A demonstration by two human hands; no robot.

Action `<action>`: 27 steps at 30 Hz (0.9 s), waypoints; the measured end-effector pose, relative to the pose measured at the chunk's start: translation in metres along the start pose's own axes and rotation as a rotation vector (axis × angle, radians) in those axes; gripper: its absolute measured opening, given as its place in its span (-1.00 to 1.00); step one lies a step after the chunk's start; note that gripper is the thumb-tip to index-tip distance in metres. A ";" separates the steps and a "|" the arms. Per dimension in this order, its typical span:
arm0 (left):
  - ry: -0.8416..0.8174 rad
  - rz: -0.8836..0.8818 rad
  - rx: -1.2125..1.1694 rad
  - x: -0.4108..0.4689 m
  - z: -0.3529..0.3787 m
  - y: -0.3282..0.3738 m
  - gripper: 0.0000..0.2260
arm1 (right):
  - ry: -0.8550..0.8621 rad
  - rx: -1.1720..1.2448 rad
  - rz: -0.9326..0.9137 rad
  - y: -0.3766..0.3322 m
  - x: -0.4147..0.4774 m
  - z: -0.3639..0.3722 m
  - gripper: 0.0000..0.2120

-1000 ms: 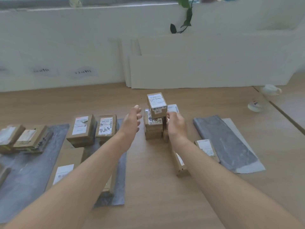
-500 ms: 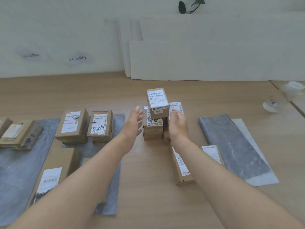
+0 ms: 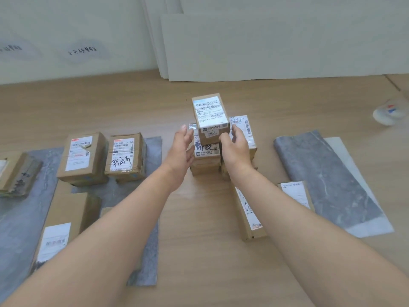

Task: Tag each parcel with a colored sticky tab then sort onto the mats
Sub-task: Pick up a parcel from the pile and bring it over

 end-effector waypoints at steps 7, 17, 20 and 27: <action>-0.004 0.049 0.042 0.002 -0.002 -0.001 -0.47 | 0.048 0.056 -0.057 0.007 -0.005 -0.007 -0.82; 0.021 0.139 0.101 -0.049 0.003 0.018 -0.50 | 0.079 0.062 -0.116 -0.008 -0.051 -0.004 -0.73; 0.016 0.155 0.108 -0.073 0.007 0.026 -0.50 | 0.057 0.024 -0.143 -0.019 -0.068 0.000 -0.53; -0.002 0.211 0.042 -0.128 0.023 0.051 -0.48 | 0.052 -0.023 -0.233 -0.057 -0.124 0.003 -0.57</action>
Point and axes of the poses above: each hand's wrist, its own x-axis towards the middle knuckle, its own z-axis out of the palm, y = z × x, the point moved 7 cm from there along x, towards the middle knuckle, and after that the axes turned 15 degrees about -y, right-handed, at the moved point
